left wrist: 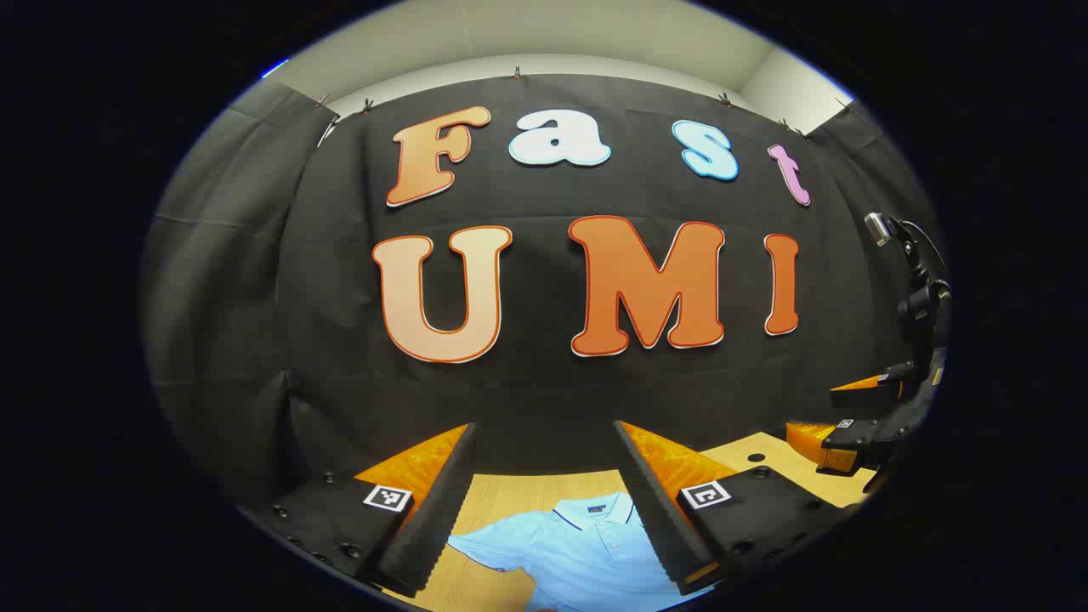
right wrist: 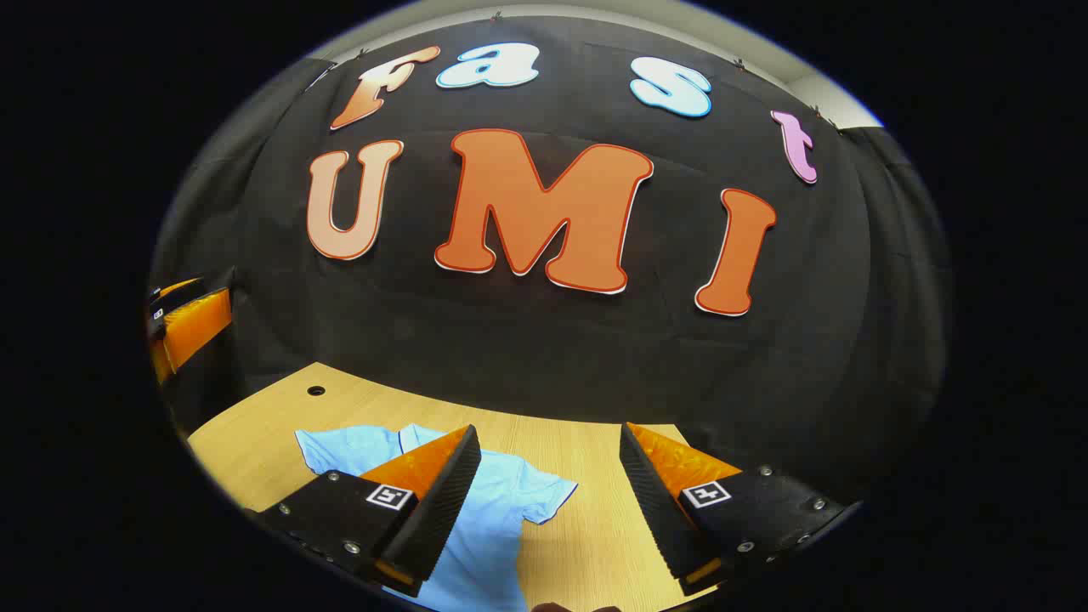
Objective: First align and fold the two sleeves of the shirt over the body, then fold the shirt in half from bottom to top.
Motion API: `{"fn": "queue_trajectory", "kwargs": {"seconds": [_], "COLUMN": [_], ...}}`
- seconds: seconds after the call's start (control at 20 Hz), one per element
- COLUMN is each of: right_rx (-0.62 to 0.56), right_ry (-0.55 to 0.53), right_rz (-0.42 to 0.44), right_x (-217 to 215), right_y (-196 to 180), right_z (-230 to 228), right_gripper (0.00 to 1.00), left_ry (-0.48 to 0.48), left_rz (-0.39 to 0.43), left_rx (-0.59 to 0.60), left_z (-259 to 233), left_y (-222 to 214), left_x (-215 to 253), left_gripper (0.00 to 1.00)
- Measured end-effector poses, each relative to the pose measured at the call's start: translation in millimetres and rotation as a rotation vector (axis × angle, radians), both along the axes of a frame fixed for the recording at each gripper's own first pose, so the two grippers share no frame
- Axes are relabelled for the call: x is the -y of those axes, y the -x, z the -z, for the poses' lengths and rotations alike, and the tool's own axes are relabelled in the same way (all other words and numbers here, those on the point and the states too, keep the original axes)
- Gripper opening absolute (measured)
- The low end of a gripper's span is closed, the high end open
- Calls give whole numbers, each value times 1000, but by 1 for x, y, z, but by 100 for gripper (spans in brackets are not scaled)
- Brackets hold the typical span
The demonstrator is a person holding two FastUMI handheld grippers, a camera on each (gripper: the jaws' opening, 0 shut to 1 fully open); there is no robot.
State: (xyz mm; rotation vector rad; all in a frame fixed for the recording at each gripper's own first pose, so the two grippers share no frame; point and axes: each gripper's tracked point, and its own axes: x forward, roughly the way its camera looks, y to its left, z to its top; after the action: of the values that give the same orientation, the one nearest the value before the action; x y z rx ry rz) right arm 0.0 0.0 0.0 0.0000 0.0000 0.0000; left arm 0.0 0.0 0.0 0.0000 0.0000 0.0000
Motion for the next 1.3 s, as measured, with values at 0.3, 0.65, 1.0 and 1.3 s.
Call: {"fn": "queue_trajectory", "kwargs": {"seconds": [0.3, 0.65, 1.0, 1.3], "right_rx": [-6, 13, -91, -219], "right_ry": [0, -16, -15, -53], "right_rz": [1, 4, 27, 23], "right_x": [3, 5, 14, 21], "right_y": [-5, -7, -26, -66], "right_z": [4, -2, 26, 59], "right_gripper": [99, 99, 99, 99], "left_ry": [-7, -20, -34, -71], "left_rz": [8, 20, 38, 4], "left_rx": [-4, 17, -20, -45], "left_z": [2, -1, 9, 16], "left_y": [-6, -8, -13, -10], "left_x": [7, 14, 20, 13], "left_gripper": [99, 99, 100, 100]}}
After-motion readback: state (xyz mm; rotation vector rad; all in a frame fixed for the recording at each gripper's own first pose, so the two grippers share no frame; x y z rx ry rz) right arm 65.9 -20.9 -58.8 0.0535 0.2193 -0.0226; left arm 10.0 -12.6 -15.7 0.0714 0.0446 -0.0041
